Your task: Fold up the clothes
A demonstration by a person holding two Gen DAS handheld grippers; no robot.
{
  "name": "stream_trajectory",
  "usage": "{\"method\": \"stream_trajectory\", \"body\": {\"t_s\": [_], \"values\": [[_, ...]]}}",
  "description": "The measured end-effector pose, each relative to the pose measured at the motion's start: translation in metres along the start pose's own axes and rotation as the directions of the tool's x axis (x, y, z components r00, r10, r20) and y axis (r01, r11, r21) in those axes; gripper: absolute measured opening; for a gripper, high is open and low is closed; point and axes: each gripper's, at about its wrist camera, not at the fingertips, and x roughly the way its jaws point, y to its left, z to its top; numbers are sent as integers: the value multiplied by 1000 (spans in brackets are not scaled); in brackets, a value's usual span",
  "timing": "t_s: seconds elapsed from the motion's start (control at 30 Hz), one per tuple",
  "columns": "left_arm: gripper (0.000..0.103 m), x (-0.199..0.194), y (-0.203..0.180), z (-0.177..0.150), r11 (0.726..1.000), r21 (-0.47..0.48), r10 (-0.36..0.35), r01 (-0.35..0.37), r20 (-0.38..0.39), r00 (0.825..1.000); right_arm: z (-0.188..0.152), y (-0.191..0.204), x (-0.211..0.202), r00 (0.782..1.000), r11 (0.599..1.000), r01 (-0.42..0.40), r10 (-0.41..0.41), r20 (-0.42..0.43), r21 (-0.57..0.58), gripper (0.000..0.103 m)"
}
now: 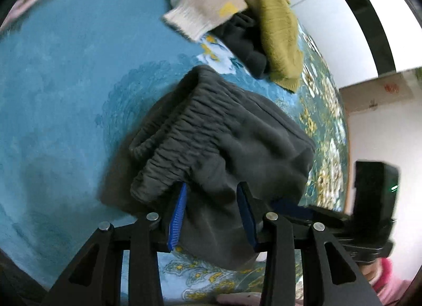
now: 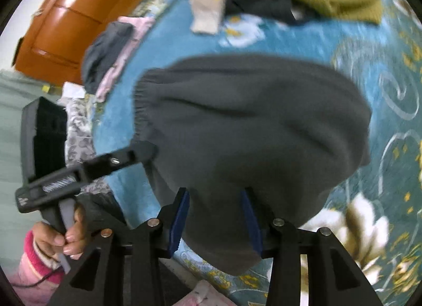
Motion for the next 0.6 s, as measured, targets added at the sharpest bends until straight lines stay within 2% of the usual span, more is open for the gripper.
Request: {"method": "stream_trajectory", "body": {"t_s": [0.23,0.3,0.4,0.43,0.5,0.53,0.6], "values": [[40,8,1,1,1000,-6,5,-5,-6,1000,8,-12,19,1000,999,-25,25,15,47,47],[40,2,-2,-1,1000,3,-11,11,2,1000,7,-13,16,999,997,-42,40,23,61,50],[40,-25,-9,-5,996,41,-78,76,62,995,6,-10,1,997,995,-73,71,43,67,50],[42,-32,-9,-5,996,57,-73,68,81,994,5,-10,-12,994,995,-84,80,70,57,50],[54,-44,-10,-4,995,86,-60,50,116,991,2,-12,-35,990,996,-81,76,119,36,54],[62,-45,-7,-2,996,88,-32,22,115,993,0,-16,-45,987,997,-74,69,142,32,56],[67,-40,3,3,997,74,19,-27,101,995,-4,-34,-59,982,996,-66,52,181,68,71]]}}
